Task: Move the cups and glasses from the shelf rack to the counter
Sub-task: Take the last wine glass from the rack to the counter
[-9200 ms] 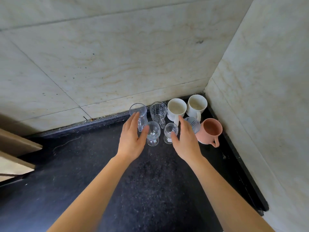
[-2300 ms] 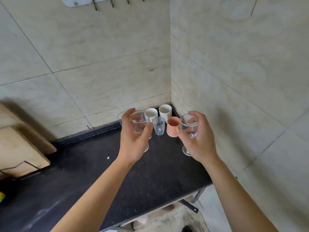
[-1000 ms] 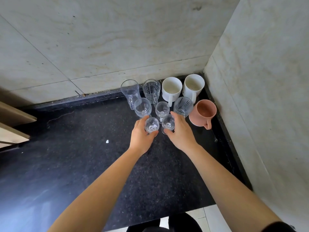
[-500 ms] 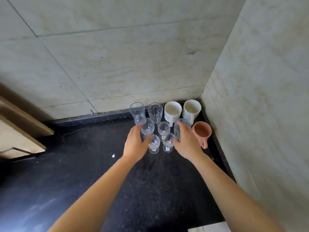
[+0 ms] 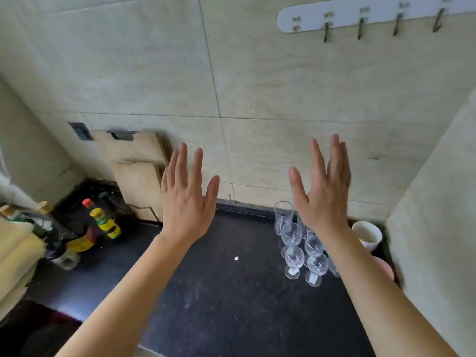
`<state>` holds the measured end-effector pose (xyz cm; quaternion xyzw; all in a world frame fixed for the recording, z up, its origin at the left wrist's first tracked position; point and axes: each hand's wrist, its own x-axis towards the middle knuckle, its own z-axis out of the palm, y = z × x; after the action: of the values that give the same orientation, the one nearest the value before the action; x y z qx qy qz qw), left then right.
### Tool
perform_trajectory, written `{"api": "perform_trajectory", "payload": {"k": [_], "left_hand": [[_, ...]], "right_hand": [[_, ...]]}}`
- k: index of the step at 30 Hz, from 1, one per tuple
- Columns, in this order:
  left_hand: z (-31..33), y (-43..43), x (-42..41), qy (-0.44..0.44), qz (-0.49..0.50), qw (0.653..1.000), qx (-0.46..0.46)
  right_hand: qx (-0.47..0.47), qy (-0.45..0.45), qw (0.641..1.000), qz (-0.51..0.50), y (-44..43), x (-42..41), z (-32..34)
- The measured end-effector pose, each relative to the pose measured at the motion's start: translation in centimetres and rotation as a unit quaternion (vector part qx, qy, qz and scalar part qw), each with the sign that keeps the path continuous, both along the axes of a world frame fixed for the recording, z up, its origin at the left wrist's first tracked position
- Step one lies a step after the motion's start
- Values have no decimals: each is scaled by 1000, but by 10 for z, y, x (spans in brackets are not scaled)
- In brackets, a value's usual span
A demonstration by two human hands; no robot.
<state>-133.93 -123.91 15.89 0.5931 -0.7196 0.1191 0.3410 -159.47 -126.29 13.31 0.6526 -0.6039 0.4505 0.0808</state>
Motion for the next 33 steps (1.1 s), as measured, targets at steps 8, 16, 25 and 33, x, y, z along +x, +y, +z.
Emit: {"api": "perform_trajectory", "payload": {"k": [8,16,25,33], "left_hand": [[11,126,144,-33,201,979,3],[25,285,322,-13,342,937,-66],[25,545,570,-42,555,830,-45],[16,741,685,-14,696,717,-15]], "right_hand": [[32,36,975,217,36,186,0],[-45,63,924,374,134,408,41],[-93,69,845,522,337,729,46],[-93,78,745,656,510,925,42]]}}
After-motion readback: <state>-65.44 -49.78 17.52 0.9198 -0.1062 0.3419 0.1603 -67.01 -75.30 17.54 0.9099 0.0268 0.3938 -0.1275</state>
